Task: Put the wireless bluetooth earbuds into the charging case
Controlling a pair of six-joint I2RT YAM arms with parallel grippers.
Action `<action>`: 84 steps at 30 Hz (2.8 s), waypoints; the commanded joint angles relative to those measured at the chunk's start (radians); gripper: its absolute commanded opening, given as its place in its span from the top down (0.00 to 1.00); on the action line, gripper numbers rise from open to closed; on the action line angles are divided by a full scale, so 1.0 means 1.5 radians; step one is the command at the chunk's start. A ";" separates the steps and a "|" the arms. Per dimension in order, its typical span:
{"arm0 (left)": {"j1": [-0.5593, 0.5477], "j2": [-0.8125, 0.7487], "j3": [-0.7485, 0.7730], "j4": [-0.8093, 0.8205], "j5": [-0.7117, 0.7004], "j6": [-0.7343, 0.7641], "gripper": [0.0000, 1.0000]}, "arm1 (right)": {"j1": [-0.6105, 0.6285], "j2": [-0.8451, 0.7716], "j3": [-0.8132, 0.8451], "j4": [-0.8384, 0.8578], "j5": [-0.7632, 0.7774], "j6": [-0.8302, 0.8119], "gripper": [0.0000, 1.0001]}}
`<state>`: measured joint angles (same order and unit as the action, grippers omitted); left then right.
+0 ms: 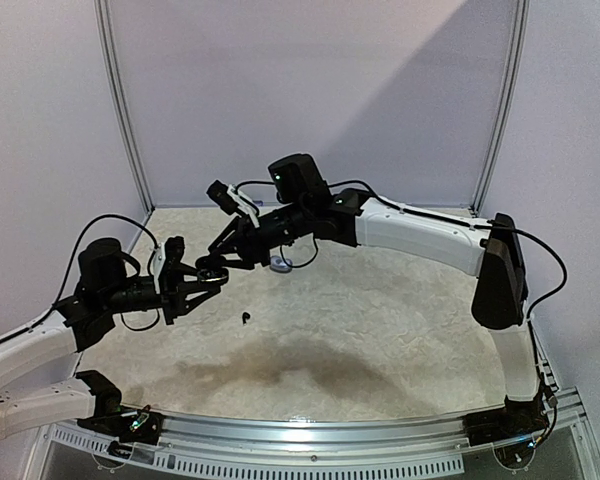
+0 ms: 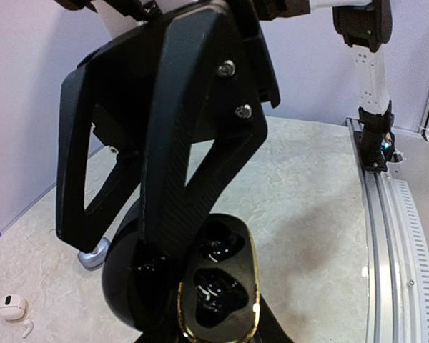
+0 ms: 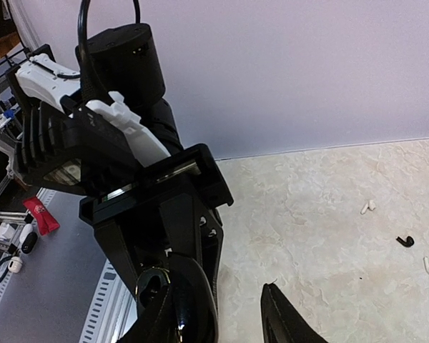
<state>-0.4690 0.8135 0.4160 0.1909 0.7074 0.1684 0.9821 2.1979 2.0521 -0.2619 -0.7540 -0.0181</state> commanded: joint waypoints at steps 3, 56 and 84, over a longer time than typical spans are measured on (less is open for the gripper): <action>-0.005 -0.008 -0.026 0.075 -0.020 -0.063 1.00 | -0.015 0.024 0.022 0.015 0.009 0.044 0.56; 0.081 -0.088 -0.064 0.052 -0.274 -0.169 1.00 | 0.082 0.280 0.161 -0.173 0.621 0.193 0.37; 0.087 -0.090 -0.064 0.053 -0.264 -0.171 1.00 | 0.094 0.257 0.072 -0.213 0.572 0.122 0.82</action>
<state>-0.3511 0.6846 0.3317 0.2665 0.3042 -0.0906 1.1164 2.6091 2.2238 -0.5240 0.1535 0.1768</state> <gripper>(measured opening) 0.237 0.200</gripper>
